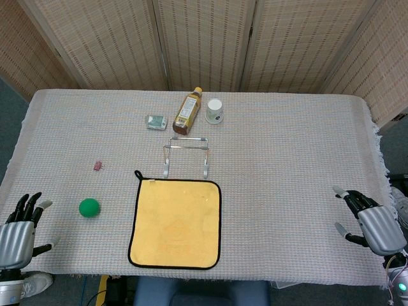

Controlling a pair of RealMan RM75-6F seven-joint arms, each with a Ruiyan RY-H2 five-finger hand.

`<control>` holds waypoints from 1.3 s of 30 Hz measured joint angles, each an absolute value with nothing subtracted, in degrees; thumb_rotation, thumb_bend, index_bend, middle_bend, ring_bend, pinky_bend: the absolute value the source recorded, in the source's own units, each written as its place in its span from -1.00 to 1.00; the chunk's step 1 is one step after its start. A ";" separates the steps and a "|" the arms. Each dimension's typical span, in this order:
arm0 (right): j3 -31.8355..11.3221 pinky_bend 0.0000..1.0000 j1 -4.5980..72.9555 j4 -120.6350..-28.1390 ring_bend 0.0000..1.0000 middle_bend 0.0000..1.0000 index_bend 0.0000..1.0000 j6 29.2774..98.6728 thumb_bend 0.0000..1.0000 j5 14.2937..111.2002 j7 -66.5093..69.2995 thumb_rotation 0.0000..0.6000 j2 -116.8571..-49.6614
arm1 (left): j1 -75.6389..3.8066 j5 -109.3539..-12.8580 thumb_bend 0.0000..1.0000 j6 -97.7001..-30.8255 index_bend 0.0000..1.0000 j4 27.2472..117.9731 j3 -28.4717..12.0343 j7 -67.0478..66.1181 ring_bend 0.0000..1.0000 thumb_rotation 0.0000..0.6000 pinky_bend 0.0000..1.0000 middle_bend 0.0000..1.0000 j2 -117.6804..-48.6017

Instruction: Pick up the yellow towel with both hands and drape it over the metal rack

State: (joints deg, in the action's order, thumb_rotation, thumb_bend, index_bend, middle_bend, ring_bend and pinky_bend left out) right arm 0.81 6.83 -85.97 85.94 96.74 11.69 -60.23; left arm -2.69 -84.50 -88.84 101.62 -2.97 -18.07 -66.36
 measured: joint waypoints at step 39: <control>1.07 -0.28 7.28 -87.15 -0.49 -0.46 -0.79 87.00 -0.37 97.92 11.38 1.00 -59.90 | -10.59 -103.34 -0.73 -79.52 -0.12 94.68 3.92 -9.22 0.49 1.00 0.81 0.82 -64.64</control>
